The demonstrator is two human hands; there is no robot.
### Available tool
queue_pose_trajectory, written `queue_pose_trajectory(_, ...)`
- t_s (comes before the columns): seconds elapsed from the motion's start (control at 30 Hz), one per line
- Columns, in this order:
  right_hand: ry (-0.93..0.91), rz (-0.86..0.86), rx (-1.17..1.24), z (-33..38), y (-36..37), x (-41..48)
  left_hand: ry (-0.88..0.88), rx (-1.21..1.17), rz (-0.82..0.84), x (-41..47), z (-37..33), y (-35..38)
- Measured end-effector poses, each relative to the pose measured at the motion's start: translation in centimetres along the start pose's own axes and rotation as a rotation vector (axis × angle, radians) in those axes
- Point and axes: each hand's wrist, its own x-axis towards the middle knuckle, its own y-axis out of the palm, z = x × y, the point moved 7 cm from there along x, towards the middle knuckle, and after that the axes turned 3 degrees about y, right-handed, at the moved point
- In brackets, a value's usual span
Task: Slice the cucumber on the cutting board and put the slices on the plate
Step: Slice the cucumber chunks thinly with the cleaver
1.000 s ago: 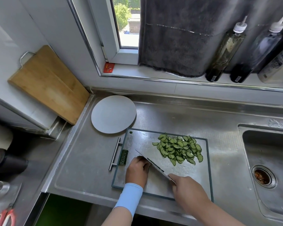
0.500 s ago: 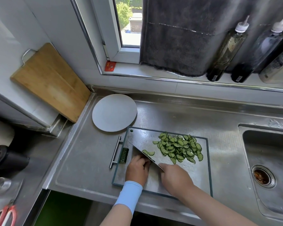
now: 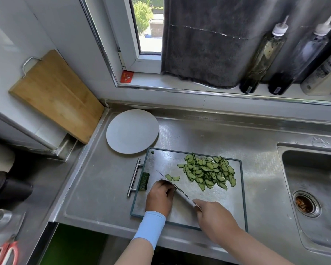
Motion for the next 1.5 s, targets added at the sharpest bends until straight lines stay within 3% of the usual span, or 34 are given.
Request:
queue_pose_trajectory(0.33, 0.036, 0.079, 0.063, 1.3, 0.9, 1.7, -0.026, -0.012, 0.005, -1.3, 0.9, 0.4)
queue_pose_trajectory(0.63, 0.030, 0.073, 0.048, 2.5, 0.9, 3.3, 0.013, -0.008, -0.001, -1.6, 0.8, 0.4)
queue_pose_trajectory(1.1, -0.010, 0.028, -0.003, -0.3, 0.2, -1.1, -0.013, 0.006, -0.022, -1.5, 0.9, 0.3)
queue_pose_trajectory(1.5, 0.025, 0.051, 0.014, 1.6, 1.1, 1.9, -0.013, 0.022, -0.015, -1.9, 1.4, 0.9)
